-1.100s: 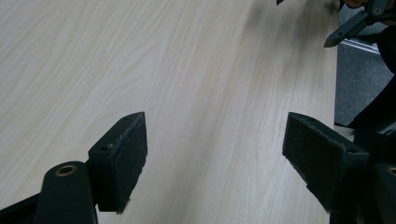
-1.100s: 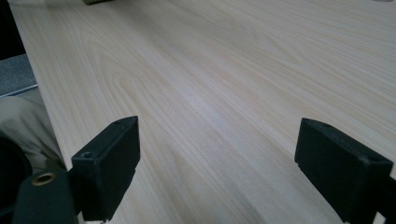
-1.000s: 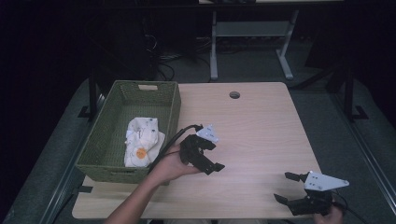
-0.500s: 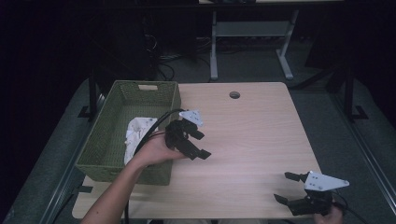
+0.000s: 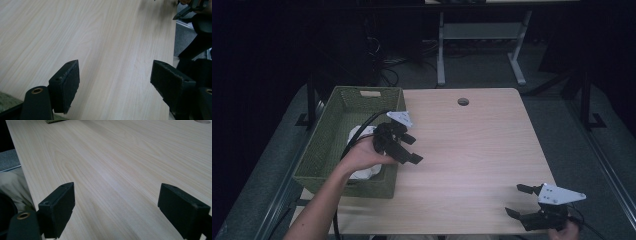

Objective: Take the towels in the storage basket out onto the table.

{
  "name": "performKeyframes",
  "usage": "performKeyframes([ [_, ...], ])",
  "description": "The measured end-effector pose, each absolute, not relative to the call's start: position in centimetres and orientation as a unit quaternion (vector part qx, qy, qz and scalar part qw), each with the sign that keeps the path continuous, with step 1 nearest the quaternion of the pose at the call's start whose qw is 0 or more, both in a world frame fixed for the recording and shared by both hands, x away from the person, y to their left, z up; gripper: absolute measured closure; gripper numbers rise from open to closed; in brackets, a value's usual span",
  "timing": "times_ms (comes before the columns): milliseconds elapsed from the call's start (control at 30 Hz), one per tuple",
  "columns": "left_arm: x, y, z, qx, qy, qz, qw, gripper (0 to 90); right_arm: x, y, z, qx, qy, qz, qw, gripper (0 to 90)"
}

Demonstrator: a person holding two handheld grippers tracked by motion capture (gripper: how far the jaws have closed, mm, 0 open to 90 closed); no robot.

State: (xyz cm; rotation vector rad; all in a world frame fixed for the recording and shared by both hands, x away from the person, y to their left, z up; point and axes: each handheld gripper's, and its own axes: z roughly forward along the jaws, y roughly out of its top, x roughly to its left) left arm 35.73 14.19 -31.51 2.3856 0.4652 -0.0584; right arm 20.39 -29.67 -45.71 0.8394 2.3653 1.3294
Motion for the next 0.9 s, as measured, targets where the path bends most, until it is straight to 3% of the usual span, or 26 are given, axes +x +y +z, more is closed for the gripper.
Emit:
performKeyframes([
  [900, 37.4, 23.0, -32.2, 0.894, 0.283, 0.0, 0.349, 23.7, 20.4, -29.6, -45.6, 0.29, 0.824, 0.463, 0.152, 13.8],
])
